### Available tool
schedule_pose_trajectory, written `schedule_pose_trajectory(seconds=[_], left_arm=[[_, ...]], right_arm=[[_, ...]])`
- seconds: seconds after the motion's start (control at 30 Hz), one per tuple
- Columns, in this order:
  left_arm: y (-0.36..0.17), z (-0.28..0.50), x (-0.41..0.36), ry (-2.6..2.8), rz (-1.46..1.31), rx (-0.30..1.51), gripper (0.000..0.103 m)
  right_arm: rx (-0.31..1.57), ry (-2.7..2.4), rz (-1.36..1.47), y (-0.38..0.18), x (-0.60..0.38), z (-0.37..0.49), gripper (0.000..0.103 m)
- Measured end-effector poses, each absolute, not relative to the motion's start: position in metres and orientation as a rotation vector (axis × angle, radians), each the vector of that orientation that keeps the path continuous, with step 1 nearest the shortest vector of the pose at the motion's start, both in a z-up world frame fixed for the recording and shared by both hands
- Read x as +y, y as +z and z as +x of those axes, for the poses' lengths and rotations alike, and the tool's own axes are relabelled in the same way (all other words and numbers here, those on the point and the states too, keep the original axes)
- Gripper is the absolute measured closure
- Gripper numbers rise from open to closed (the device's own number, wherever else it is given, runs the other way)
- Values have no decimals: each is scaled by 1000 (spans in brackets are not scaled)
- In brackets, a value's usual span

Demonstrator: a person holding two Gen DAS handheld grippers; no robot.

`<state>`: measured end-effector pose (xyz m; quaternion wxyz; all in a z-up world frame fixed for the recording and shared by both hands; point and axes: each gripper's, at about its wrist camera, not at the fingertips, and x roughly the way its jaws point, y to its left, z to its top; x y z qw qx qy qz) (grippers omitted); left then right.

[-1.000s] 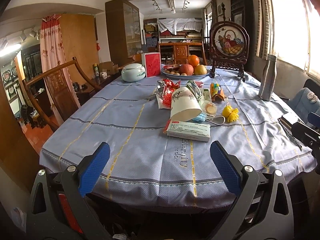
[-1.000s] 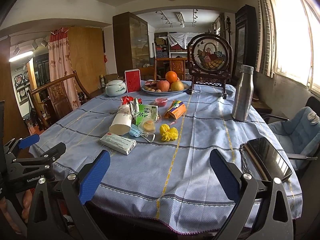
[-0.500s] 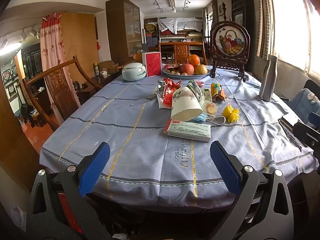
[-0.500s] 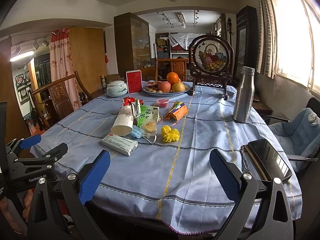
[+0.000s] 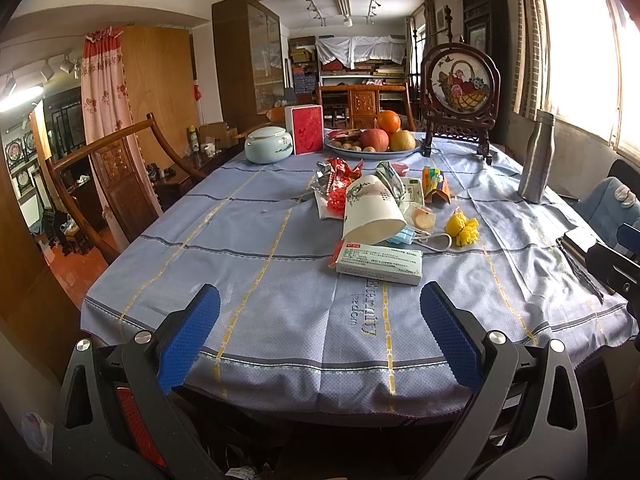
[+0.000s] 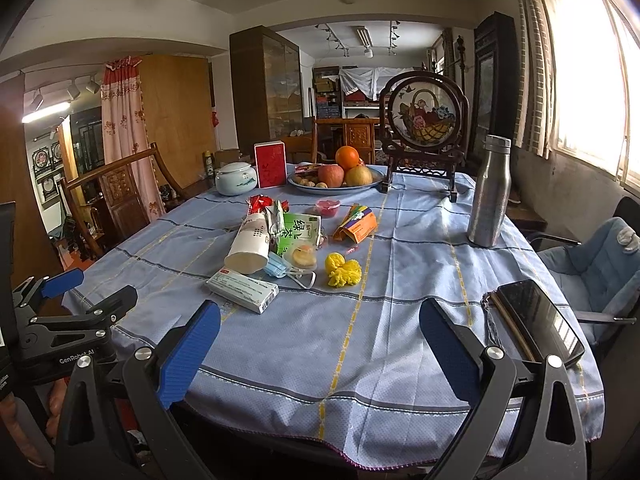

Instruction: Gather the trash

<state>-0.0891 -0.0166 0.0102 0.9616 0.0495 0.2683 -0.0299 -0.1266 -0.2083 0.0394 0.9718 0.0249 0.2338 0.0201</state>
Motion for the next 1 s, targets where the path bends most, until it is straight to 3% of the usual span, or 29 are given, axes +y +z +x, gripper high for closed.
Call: schedule_pose_trajectory(seconds=[1.0], left_arm=[[-1,-64,-10,-52,87,604,7]], right_arm=[[515,50,59,25,-209,-108,6]])
